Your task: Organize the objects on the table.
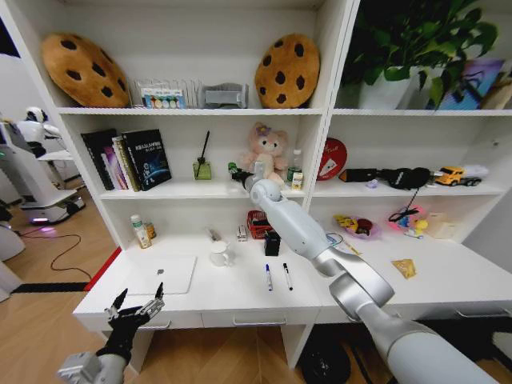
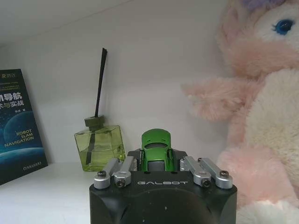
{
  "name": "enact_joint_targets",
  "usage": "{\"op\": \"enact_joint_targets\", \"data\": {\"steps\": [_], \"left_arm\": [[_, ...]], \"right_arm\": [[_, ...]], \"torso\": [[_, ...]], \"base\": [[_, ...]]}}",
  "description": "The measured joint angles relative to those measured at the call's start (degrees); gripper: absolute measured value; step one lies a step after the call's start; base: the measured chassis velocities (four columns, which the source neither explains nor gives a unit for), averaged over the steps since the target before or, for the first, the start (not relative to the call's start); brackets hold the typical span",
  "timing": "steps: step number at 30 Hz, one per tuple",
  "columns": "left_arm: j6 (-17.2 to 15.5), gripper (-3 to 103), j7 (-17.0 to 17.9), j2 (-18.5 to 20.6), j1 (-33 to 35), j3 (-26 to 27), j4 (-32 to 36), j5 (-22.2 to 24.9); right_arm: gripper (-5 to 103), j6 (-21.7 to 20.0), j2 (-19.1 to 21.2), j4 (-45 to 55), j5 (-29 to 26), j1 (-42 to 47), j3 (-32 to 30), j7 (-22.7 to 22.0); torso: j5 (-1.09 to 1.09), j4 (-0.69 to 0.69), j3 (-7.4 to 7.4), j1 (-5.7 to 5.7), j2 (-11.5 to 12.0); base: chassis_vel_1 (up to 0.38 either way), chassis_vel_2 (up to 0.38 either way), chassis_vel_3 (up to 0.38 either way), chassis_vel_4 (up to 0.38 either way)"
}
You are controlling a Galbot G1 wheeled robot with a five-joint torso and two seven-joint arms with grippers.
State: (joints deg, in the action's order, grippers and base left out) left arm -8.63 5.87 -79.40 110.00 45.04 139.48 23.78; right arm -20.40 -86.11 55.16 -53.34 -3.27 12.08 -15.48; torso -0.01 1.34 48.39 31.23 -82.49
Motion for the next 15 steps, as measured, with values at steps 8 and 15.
{"op": "enact_joint_targets", "data": {"steps": [8,15], "left_arm": [[0.0,100,0.01,0.0,0.0,0.0,0.0,0.0],[0.0,100,0.0,0.0,0.0,0.0,0.0,0.0]], "right_arm": [[35,-1.67,-2.28,-4.69,-0.21,-1.47,0.23,1.26],[53,-3.26,-0.33,-2.15,1.53,-1.57,0.81,1.49]], "torso": [[0.0,0.0,0.0,0.0,-0.01],[0.01,0.02,0.0,-0.01,0.0]], "base": [[0.0,0.0,0.0,0.0],[0.0,0.0,0.0,0.0]]}}
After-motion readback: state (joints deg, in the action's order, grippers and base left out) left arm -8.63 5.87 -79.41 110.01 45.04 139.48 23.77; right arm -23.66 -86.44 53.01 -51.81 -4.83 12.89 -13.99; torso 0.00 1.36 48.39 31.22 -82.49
